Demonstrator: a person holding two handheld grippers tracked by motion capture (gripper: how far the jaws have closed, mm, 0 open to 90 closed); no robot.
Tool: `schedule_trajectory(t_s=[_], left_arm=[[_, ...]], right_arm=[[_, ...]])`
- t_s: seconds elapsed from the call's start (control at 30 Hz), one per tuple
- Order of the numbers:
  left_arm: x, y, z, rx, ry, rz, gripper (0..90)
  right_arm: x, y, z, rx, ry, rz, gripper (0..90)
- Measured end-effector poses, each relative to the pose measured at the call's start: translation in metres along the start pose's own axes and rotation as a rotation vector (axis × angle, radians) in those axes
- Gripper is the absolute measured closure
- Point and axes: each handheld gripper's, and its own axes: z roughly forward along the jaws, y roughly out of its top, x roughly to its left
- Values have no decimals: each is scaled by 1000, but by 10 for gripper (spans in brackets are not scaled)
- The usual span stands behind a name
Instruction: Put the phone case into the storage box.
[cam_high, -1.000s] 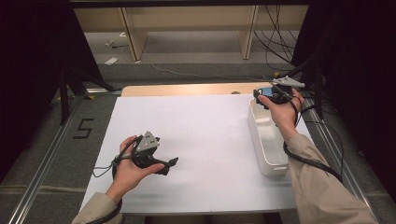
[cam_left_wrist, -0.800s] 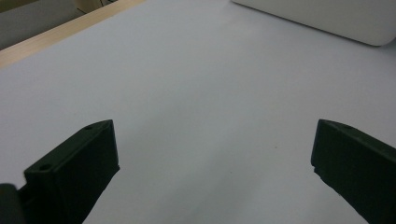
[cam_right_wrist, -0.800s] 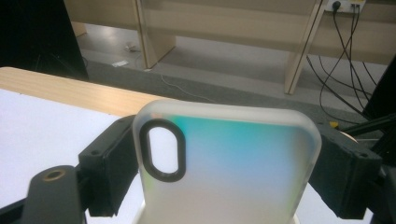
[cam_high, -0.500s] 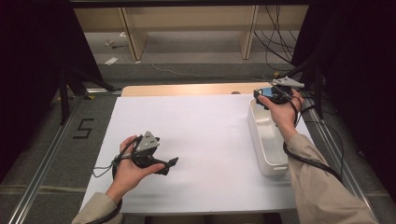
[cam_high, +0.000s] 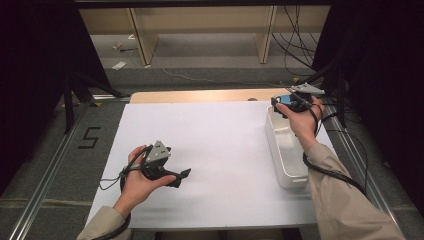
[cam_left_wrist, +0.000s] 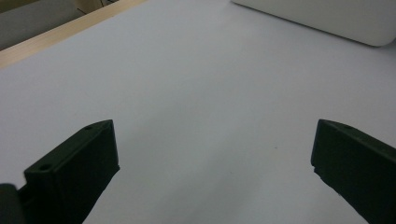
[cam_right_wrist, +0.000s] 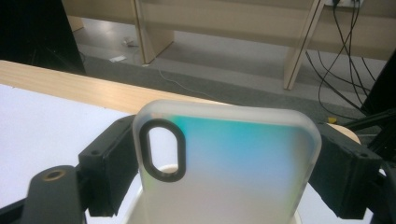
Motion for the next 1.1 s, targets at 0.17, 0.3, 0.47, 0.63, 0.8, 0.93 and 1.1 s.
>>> schedule_trajectory(t_s=[0.17,0.3,0.47,0.63,0.8,0.93,1.1], left_arm=[[0,0,0,0,0,0,3],[0,0,0,1,-1,1,3],[0,0,0,1,-1,1,3],[0,0,0,2,-2,3,3],[0,0,0,1,-1,1,3],[0,0,0,1,-2,3,3],[0,0,0,2,-2,3,3]], right_arm=[[0,-1,1,2,0,-2,185],[0,-2,2,3,1,-2,185],[0,-3,2,5,1,2,186],[-1,-3,3,6,-1,1,185],[-1,-4,4,10,-2,-2,185],[-1,-4,4,11,0,-2,185],[-1,-5,5,15,-1,-1,185]])
